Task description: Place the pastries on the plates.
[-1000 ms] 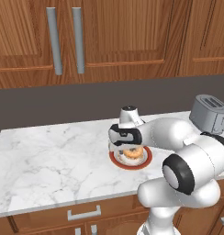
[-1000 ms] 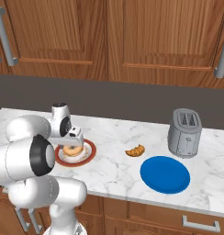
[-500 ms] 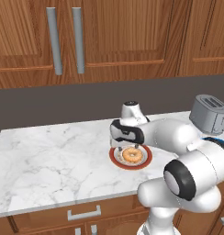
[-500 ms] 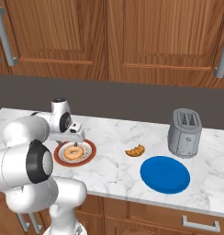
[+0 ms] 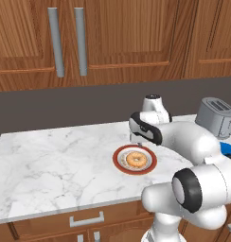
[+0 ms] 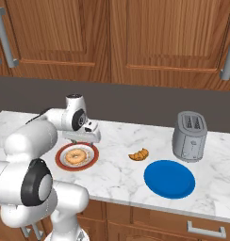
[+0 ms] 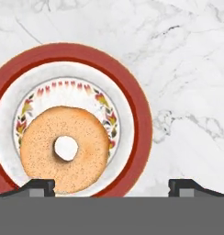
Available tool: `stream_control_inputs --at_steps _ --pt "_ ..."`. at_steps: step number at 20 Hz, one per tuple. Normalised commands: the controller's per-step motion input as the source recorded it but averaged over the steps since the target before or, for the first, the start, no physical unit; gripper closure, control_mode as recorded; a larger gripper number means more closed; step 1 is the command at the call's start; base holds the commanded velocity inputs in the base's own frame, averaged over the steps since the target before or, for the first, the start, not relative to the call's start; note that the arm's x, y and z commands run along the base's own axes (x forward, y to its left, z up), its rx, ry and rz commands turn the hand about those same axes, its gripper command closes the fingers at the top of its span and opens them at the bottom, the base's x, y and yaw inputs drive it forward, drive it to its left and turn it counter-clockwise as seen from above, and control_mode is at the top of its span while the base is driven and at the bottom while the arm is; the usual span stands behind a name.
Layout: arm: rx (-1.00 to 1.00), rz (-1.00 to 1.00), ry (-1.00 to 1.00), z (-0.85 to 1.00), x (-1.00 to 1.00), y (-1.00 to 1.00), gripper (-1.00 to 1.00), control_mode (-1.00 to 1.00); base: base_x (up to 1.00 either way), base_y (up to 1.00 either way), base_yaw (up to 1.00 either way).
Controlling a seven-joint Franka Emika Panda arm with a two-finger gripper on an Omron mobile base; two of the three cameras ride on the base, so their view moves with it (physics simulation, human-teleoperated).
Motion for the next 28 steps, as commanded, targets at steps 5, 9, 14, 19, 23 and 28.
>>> stream_control_inputs --at_steps 5,9,14,19,23,28 --pt "-0.02 -0.23 0.03 -0.01 0.05 -0.80 -1.00 -1.00 0.00 0.00 0.00" --pt "-0.02 -0.26 0.07 -0.08 0.08 -0.86 -1.00 -1.00 0.00 0.00 0.00" --pt "-0.02 -0.24 0.07 -0.10 0.07 -0.82 -1.00 -1.00 0.00 0.00 0.00" --pt "-0.02 -0.21 0.02 -0.11 0.08 -0.58 -1.00 -1.00 0.00 0.00 0.00" --pt "-0.05 -0.10 0.00 -0.26 0.35 -0.08 -1.00 -1.00 0.00 0.00 0.00" --pt "-0.01 -0.06 0.00 -0.11 0.18 -0.21 -1.00 -1.00 0.00 0.00 0.00"
